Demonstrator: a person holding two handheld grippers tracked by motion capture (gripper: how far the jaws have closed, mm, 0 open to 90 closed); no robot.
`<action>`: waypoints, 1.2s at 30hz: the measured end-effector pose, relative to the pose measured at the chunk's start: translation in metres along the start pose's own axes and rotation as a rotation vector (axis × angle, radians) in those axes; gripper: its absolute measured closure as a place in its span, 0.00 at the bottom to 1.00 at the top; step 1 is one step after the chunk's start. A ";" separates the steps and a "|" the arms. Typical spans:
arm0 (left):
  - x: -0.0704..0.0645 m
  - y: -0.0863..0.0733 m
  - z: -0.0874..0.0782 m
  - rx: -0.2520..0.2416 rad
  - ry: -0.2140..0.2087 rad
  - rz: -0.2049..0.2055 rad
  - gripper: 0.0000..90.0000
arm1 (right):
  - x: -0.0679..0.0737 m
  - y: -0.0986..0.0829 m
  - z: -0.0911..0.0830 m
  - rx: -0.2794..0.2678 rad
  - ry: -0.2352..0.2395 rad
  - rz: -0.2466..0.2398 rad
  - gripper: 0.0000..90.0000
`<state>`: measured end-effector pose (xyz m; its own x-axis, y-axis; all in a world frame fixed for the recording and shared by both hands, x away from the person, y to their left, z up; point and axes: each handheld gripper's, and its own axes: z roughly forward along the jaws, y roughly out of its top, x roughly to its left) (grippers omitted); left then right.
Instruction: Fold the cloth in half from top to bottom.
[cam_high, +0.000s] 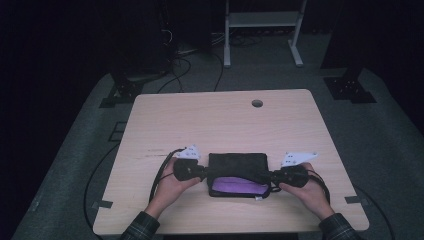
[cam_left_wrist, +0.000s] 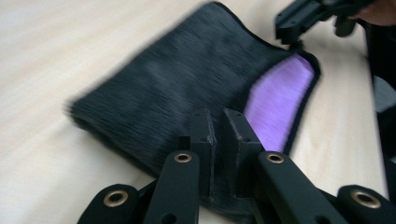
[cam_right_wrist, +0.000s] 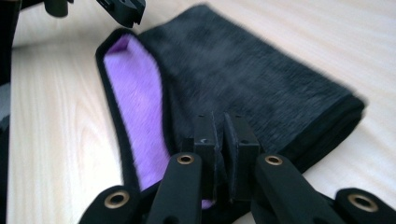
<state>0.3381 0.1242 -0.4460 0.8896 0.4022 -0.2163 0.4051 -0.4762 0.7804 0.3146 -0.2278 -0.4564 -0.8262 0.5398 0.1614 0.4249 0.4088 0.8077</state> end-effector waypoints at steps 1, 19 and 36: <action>-0.002 -0.002 0.001 0.009 -0.010 0.001 0.91 | 0.002 -0.003 0.000 0.010 0.011 0.003 0.93; -0.015 -0.019 -0.005 0.058 0.034 0.014 0.58 | 0.017 -0.017 -0.006 0.055 -0.031 -0.090 0.68; 0.019 -0.064 -0.069 0.032 0.365 -0.064 0.12 | -0.022 -0.038 -0.035 0.011 -0.266 0.096 0.29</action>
<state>0.3147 0.2167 -0.4597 0.7312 0.6813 -0.0361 0.4688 -0.4633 0.7520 0.3040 -0.2809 -0.4714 -0.6561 0.7503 0.0811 0.5020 0.3537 0.7893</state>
